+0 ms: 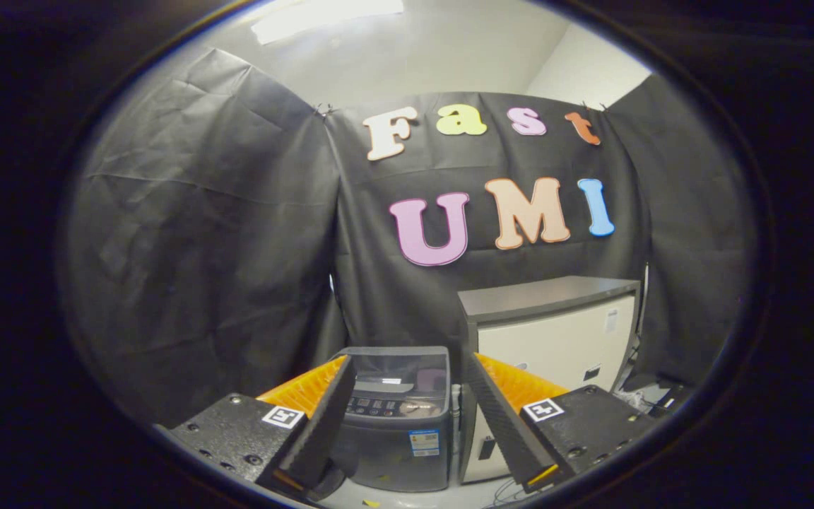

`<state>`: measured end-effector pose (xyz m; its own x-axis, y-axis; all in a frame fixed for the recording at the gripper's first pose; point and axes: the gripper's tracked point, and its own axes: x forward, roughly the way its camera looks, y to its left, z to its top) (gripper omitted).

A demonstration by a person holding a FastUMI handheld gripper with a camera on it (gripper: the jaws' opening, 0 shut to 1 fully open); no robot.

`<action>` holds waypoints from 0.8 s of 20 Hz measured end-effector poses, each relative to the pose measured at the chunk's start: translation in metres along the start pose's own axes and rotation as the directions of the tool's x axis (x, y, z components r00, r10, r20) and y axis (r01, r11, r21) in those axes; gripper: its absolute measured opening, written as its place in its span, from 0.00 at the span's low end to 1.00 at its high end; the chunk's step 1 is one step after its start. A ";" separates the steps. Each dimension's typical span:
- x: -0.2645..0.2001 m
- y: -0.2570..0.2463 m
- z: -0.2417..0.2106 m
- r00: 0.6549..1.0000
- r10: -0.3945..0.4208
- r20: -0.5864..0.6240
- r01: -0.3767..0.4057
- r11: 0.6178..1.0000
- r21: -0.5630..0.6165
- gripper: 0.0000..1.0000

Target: Put the clothes into the washing machine and then close the washing machine lid.

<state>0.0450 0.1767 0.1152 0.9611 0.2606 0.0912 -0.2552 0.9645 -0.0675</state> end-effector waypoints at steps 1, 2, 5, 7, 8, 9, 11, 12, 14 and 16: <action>-0.001 -0.002 -0.005 0.999 0.013 -0.029 -0.013 1.000 0.018 0.96; -0.004 0.002 -0.005 0.999 0.042 -0.030 -0.042 0.999 0.029 0.96; -0.001 0.001 -0.001 0.997 0.065 -0.046 -0.063 0.997 0.032 0.96; -0.004 0.000 0.005 0.997 0.071 -0.029 -0.070 0.996 0.047 0.96; -0.005 0.000 0.007 0.997 0.078 -0.028 -0.077 0.996 0.055 0.97; -0.006 0.000 0.006 0.996 0.084 -0.033 -0.081 0.995 0.063 0.97; -0.012 -0.006 0.008 0.997 0.075 -0.035 -0.072 0.995 0.074 0.97; -0.014 -0.008 0.010 0.997 0.075 -0.034 -0.072 0.994 0.079 0.97; -0.013 -0.011 0.011 0.997 0.068 -0.031 -0.065 0.994 0.086 0.97; -0.012 -0.009 0.010 0.996 0.076 -0.036 -0.072 0.993 0.094 0.97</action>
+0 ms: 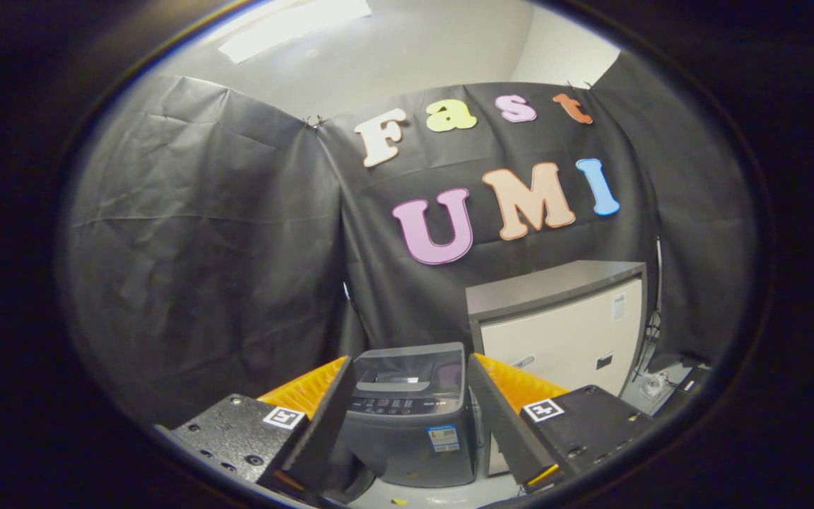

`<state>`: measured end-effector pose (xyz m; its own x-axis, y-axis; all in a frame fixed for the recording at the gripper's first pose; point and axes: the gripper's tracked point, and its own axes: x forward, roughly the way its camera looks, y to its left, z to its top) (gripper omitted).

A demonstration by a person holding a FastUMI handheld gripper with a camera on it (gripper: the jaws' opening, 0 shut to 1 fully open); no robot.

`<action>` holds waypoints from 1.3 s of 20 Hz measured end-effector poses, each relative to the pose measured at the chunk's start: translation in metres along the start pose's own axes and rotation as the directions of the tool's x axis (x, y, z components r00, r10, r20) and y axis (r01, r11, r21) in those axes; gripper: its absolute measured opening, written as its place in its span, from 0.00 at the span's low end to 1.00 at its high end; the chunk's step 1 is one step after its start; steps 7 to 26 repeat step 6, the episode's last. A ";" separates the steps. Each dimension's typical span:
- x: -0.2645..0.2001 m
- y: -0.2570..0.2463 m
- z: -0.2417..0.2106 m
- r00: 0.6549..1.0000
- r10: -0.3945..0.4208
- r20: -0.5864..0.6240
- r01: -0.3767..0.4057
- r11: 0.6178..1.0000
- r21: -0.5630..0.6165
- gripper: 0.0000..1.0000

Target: Put the clothes into the washing machine and then close the washing machine lid.

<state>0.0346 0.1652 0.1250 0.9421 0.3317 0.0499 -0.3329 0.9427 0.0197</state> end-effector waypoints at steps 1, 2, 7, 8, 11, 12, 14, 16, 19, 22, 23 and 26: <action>0.000 -0.001 0.000 1.000 0.001 -0.004 -0.001 1.000 0.002 0.97; -0.002 -0.002 0.001 1.000 -0.003 -0.004 0.003 1.000 0.002 0.97; -0.001 -0.001 0.000 1.000 -0.005 -0.010 0.005 1.000 -0.007 0.97; -0.001 -0.001 0.000 1.000 -0.005 -0.010 0.005 1.000 -0.007 0.97; -0.001 -0.001 0.000 1.000 -0.005 -0.010 0.005 1.000 -0.007 0.97; -0.001 -0.001 0.000 1.000 -0.005 -0.010 0.005 1.000 -0.007 0.97; -0.001 -0.001 0.000 1.000 -0.005 -0.010 0.005 1.000 -0.007 0.97; -0.001 -0.001 0.000 1.000 -0.005 -0.010 0.005 1.000 -0.007 0.97; -0.001 -0.001 0.000 1.000 -0.005 -0.010 0.005 1.000 -0.007 0.97; -0.001 -0.001 0.000 1.000 -0.005 -0.010 0.005 1.000 -0.007 0.97; -0.001 -0.001 0.000 1.000 -0.005 -0.010 0.005 1.000 -0.007 0.97; -0.001 -0.001 0.000 1.000 -0.005 -0.010 0.005 1.000 -0.007 0.97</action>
